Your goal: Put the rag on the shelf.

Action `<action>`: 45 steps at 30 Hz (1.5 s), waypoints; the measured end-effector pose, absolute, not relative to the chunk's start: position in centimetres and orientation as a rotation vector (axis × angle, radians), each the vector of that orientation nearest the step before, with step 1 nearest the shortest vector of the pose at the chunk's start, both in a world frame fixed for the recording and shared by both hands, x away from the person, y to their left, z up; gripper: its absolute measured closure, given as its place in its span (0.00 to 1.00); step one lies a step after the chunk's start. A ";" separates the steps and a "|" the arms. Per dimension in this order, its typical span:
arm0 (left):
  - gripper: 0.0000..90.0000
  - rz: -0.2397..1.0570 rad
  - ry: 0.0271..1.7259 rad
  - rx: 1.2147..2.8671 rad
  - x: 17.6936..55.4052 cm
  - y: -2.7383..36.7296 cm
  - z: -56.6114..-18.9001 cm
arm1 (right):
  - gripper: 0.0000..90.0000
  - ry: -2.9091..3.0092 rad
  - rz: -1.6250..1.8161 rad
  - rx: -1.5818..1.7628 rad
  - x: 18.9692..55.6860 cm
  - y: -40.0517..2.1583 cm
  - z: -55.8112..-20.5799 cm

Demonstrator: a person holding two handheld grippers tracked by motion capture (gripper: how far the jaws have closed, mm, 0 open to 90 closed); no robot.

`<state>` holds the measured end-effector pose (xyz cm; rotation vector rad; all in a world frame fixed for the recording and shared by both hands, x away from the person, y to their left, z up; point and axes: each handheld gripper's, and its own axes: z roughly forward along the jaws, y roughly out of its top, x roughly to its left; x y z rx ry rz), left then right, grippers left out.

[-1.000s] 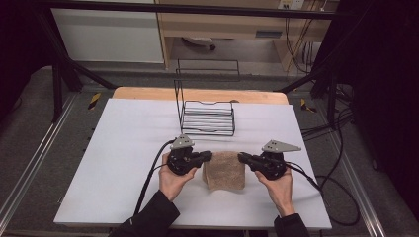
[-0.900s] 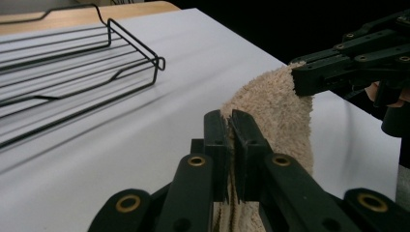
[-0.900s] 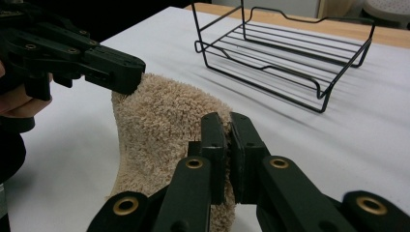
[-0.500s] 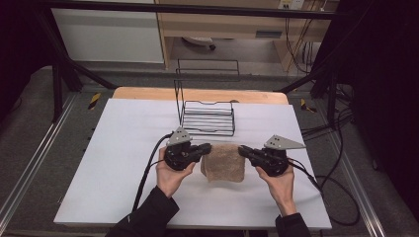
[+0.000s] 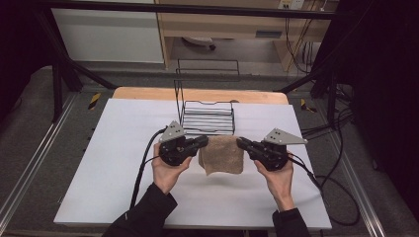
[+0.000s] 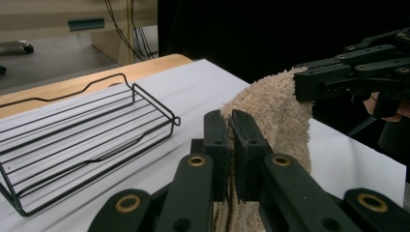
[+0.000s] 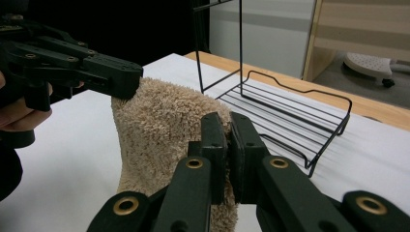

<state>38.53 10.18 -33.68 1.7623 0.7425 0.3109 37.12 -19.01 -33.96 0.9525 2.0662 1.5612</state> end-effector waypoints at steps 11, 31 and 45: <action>0.95 0.346 0.735 1.737 38.8 10.8 -32.0 | 0.96 2.032 1.573 0.924 37.5 -18.3 -32.5; 0.95 0.405 0.728 1.674 40.3 12.0 -28.2 | 0.96 1.936 1.609 0.874 39.0 -16.8 -28.9; 0.95 0.435 0.718 1.629 41.7 12.0 -25.9 | 0.96 1.873 1.617 0.851 40.4 -16.5 -26.3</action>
